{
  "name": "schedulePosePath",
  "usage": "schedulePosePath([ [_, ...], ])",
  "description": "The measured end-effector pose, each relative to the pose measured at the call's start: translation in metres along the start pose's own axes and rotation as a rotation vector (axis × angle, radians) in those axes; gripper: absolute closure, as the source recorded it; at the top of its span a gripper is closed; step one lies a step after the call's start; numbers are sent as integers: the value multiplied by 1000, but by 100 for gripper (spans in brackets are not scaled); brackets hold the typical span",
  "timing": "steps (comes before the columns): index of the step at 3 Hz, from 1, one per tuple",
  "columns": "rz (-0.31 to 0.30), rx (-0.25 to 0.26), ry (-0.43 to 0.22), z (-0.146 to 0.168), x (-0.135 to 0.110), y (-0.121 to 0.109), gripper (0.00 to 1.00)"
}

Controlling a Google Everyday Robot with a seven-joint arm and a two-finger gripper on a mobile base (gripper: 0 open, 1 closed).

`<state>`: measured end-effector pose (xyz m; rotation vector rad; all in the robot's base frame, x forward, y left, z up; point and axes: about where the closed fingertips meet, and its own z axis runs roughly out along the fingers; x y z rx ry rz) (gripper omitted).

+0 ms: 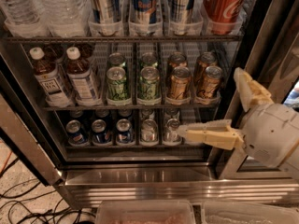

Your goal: Pick redbull can from top shelf of fridge

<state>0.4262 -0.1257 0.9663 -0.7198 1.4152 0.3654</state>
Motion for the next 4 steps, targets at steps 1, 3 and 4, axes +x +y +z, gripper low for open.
schedulePosePath([
  [1, 10, -64, -61, -7, -11, -14, 0],
  [3, 112, -61, -220, -23, -40, -35, 0],
  [4, 112, -61, -219, -23, -40, -35, 0],
])
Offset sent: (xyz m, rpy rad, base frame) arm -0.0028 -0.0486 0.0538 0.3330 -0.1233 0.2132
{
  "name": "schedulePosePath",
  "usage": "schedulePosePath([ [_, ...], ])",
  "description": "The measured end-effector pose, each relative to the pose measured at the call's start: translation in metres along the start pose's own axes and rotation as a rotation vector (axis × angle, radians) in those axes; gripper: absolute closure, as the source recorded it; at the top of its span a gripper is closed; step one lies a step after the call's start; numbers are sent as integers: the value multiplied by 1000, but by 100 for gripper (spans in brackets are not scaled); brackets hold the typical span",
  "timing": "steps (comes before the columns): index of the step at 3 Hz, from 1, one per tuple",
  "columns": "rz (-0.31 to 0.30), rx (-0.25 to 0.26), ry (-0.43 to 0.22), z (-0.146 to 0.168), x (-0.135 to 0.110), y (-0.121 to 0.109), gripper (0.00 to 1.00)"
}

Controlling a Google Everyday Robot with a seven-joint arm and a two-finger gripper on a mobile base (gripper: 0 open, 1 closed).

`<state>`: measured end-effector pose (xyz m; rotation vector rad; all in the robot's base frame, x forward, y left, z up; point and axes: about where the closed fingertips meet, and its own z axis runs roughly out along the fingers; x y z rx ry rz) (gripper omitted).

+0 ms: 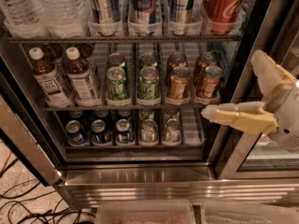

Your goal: Pick redbull can from top shelf of fridge

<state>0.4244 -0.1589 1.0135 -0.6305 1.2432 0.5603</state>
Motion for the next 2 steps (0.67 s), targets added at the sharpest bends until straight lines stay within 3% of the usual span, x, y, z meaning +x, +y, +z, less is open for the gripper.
schedulePosePath([
  [1, -5, 8, 95, 5, -3, -1, 0],
  [2, -65, 4, 296, 14, -12, 0, 0],
])
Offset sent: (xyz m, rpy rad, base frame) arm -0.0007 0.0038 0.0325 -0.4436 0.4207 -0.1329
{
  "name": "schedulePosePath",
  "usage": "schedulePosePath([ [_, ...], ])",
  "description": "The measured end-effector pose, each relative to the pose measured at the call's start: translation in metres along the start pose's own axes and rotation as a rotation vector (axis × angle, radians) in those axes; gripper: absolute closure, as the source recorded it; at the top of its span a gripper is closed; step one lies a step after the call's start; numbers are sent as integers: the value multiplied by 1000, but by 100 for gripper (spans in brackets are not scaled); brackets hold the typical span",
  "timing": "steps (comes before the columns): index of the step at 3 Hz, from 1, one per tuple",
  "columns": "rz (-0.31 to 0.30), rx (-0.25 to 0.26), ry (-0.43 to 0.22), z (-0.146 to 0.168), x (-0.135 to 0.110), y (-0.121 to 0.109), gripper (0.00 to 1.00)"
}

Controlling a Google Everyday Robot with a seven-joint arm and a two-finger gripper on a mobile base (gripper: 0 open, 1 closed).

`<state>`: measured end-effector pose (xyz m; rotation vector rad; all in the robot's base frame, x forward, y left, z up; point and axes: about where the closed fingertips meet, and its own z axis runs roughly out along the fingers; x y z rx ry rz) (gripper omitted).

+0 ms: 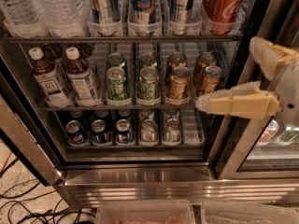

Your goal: Pick redbull can from top shelf of fridge

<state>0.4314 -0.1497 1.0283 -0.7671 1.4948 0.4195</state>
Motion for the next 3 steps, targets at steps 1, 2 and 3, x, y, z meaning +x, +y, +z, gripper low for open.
schedulePosePath([
  [1, -8, -28, 144, 7, -9, 4, 0],
  [2, 57, -25, 164, 9, -7, 4, 0],
  [3, 41, -10, 159, 10, -10, 5, 0],
])
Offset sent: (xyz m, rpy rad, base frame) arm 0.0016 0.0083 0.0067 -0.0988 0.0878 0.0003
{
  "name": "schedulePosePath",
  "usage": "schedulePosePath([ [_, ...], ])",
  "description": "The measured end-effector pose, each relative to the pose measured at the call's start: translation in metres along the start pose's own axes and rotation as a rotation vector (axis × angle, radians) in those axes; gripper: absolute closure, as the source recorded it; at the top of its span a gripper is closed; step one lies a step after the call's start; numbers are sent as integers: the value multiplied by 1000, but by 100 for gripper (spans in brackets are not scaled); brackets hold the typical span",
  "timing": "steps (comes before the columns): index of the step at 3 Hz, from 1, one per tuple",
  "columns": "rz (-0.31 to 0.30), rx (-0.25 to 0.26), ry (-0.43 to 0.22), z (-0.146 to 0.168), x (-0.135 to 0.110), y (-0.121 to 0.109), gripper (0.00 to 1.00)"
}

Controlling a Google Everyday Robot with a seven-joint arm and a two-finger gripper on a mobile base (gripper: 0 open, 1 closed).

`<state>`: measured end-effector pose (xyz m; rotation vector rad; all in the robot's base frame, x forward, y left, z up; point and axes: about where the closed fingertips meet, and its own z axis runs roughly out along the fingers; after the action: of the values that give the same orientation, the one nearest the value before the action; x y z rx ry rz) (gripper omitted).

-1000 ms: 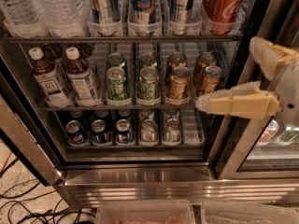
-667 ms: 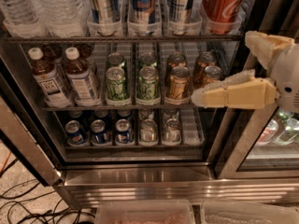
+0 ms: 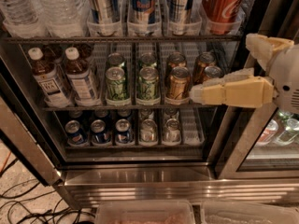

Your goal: Pick redbull can from top shelf of fridge

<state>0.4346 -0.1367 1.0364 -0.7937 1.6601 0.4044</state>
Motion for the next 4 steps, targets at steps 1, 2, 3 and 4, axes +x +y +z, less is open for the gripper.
schedulePosePath([
  [1, -21, 66, -17, 4, -9, 1, 0],
  [2, -22, 159, -4, 8, -12, -6, 0],
  [3, -2, 170, -17, 12, -13, -12, 0],
  [4, 9, 95, -74, 16, -14, -18, 0],
])
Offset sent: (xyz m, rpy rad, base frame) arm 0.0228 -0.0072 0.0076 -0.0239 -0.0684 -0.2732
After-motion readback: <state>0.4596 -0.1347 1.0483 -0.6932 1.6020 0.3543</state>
